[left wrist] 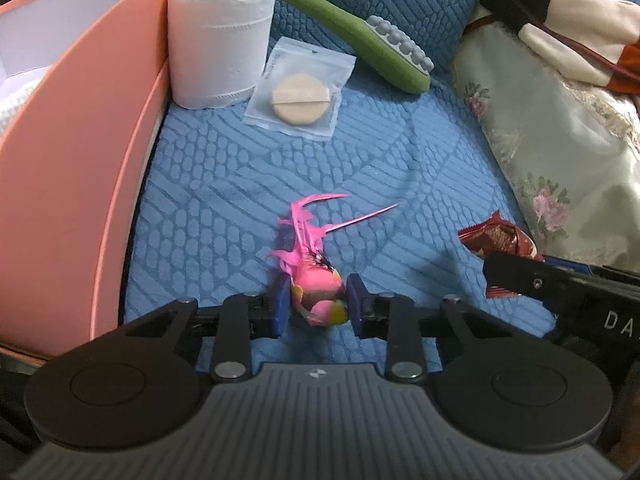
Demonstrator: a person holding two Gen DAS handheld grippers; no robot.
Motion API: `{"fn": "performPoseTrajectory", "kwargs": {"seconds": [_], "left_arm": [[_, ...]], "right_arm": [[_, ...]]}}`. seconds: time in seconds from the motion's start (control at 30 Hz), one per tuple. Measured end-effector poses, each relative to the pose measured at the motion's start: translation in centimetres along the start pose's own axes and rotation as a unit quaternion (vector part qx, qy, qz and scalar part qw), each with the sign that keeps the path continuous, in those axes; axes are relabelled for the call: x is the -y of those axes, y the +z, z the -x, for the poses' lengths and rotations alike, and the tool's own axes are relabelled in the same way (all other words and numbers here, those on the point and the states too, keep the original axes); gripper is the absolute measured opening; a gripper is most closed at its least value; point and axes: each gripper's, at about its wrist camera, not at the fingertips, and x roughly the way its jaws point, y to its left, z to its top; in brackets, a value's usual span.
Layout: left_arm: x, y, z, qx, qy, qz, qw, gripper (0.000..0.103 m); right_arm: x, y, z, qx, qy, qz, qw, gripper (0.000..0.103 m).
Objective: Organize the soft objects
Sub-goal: 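Lift the feathered toy with the left tool while the right tool holds the red candy, then carry the feathered toy and red candy over the pink box with both tools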
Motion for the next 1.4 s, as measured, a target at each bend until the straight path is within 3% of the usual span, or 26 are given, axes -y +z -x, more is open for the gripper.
{"fn": "performPoseTrajectory", "kwargs": {"seconds": [0.37, 0.63, 0.87, 1.13, 1.4], "left_arm": [[-0.7, 1.9, 3.8, 0.020, -0.031, 0.010, 0.9992, 0.033], [-1.3, 6.2, 10.7, 0.088, -0.045, -0.006, 0.9951, 0.033], [-3.3, 10.0, 17.1, 0.142, -0.045, -0.015, 0.9888, 0.033], [-10.0, 12.1, 22.8, 0.178, -0.019, 0.018, 0.9837, 0.033], [-18.3, 10.6, 23.4, 0.157, 0.020, 0.063, 0.9854, 0.033]], "right_arm": [[-0.9, 1.1, 1.5, 0.018, 0.004, 0.002, 1.000, 0.042], [-3.9, 4.7, 4.7, 0.070, 0.021, 0.019, 0.997, 0.042], [-8.8, 8.8, 8.0, 0.126, 0.054, 0.039, 0.990, 0.042], [-16.7, 11.5, 9.4, 0.144, 0.105, 0.074, 0.981, 0.042], [-24.1, 10.6, 5.1, 0.088, 0.135, 0.105, 0.981, 0.042]]}}
